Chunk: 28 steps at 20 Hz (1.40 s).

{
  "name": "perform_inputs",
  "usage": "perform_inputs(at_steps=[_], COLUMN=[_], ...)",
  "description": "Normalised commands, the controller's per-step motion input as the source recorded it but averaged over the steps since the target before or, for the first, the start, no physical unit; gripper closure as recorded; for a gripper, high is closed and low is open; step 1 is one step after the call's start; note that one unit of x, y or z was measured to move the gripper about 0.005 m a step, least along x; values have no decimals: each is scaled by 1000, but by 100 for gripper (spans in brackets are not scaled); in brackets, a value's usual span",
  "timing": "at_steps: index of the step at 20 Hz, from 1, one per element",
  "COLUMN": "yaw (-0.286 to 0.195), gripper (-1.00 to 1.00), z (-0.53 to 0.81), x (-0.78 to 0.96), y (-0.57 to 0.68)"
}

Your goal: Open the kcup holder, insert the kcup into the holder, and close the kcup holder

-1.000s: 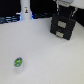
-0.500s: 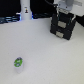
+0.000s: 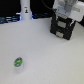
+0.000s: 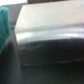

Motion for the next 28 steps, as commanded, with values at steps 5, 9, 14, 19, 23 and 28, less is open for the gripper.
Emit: perform_inputs(at_steps=[5, 9, 14, 19, 23, 28], yaw=[-10, -8, -9, -15, -40, -65], gripper=[100, 100, 100, 100, 100, 100], z=[-4, -3, -1, 74, 187, 139], x=[7, 26, 76, 375, 751, 926], y=[-13, -20, -43, -206, -293, -328])
